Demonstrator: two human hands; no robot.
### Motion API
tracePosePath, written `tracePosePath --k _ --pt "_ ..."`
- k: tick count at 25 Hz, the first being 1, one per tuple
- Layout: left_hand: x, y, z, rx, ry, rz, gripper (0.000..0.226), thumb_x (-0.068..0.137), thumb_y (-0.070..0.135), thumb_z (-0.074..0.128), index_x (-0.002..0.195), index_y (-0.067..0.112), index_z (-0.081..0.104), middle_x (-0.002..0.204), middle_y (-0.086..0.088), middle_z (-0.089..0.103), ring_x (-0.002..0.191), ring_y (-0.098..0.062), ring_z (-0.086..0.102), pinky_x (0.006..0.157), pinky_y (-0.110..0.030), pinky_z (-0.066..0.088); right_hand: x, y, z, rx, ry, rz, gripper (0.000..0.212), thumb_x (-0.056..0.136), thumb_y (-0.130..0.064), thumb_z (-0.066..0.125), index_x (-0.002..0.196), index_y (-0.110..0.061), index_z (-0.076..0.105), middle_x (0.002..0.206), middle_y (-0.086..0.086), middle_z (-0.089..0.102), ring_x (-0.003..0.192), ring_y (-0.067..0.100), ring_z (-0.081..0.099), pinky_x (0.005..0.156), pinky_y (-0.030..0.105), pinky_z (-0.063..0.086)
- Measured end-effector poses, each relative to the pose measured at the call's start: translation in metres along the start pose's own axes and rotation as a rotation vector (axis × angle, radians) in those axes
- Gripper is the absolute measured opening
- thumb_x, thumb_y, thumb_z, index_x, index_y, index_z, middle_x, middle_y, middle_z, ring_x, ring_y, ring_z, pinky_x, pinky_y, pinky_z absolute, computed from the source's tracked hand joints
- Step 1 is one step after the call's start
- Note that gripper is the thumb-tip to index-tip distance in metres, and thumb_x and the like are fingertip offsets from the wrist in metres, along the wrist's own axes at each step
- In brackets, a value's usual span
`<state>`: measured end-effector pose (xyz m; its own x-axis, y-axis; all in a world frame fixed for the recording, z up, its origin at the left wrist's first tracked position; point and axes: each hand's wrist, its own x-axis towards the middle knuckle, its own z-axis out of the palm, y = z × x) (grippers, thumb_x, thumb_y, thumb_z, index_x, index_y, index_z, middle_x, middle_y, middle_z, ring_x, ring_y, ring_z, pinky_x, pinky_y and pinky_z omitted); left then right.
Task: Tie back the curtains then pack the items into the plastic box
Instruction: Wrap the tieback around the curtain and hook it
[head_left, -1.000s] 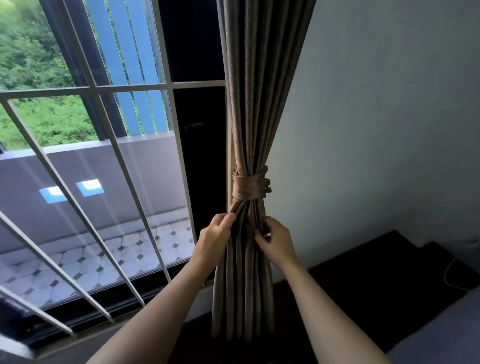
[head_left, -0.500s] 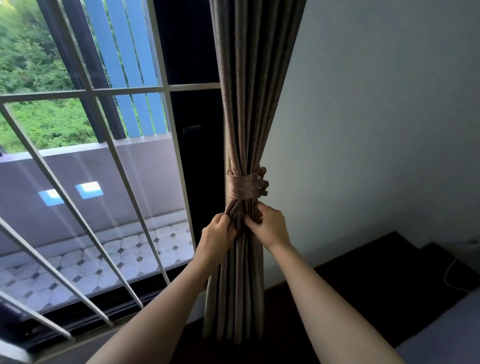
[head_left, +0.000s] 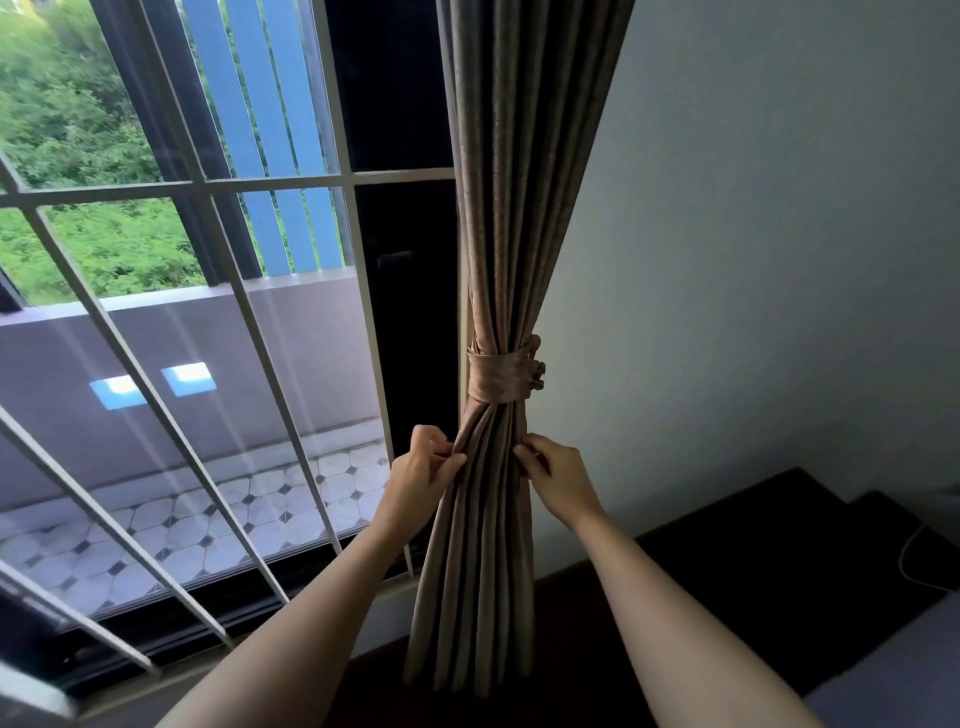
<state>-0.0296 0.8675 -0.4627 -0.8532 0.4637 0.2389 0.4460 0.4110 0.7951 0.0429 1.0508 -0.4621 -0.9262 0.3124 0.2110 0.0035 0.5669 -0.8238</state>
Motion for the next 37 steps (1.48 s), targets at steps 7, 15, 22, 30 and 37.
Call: tracePosePath --k 7,15,22,30,37 --pt "0.015 0.01 0.01 0.46 -0.023 -0.012 0.017 0.09 0.015 0.05 0.079 0.002 0.05 0.073 -0.015 0.058 0.069 -0.036 0.057 0.058 -0.036 0.039 0.003 -0.007 0.003 -0.274 -0.027 0.052 0.022 0.08 -0.03 0.066 0.09 -0.011 0.069 0.085 0.004 0.07 0.075 0.021 0.066 0.068 0.027 0.049" --pt "0.005 -0.01 0.02 0.502 -0.022 -0.043 0.01 0.089 0.009 0.049 0.085 0.0 0.053 0.082 -0.019 0.062 0.076 -0.04 0.06 0.059 -0.036 0.038 -0.022 0.02 0.01 -0.539 0.043 0.247 0.021 0.088 -0.022 0.057 0.1 -0.005 0.056 0.103 0.014 0.064 0.095 0.034 0.061 0.073 0.033 0.043" --pt "0.012 -0.011 0.034 0.53 -0.161 -0.129 0.011 0.086 0.013 0.05 0.087 0.003 0.055 0.076 -0.015 0.058 0.08 -0.039 0.061 0.06 -0.035 0.04 -0.01 0.014 0.018 -0.321 -0.048 0.222 0.028 0.085 -0.023 0.059 0.11 -0.011 0.056 0.104 0.01 0.063 0.09 0.033 0.063 0.079 0.037 0.049" --pt "0.001 -0.02 0.038 0.672 -0.317 -0.186 0.018 0.088 0.003 0.042 0.07 0.004 0.045 0.071 -0.015 0.055 0.089 -0.041 0.061 0.065 -0.038 0.042 -0.018 0.02 0.029 -0.646 -0.069 0.229 0.031 0.095 -0.01 0.037 0.117 0.001 0.057 0.112 0.019 0.06 0.099 0.037 0.059 0.083 0.038 0.046" --pt "0.001 -0.015 -0.001 0.48 -0.279 0.017 0.039 0.074 0.045 0.044 0.077 0.008 0.06 0.072 -0.011 0.063 0.073 -0.033 0.062 0.059 -0.028 0.04 -0.032 -0.007 0.032 -0.356 0.271 0.049 0.031 0.077 -0.032 0.063 0.094 -0.012 0.046 0.085 -0.002 0.046 0.073 0.014 0.049 0.06 0.016 0.038"
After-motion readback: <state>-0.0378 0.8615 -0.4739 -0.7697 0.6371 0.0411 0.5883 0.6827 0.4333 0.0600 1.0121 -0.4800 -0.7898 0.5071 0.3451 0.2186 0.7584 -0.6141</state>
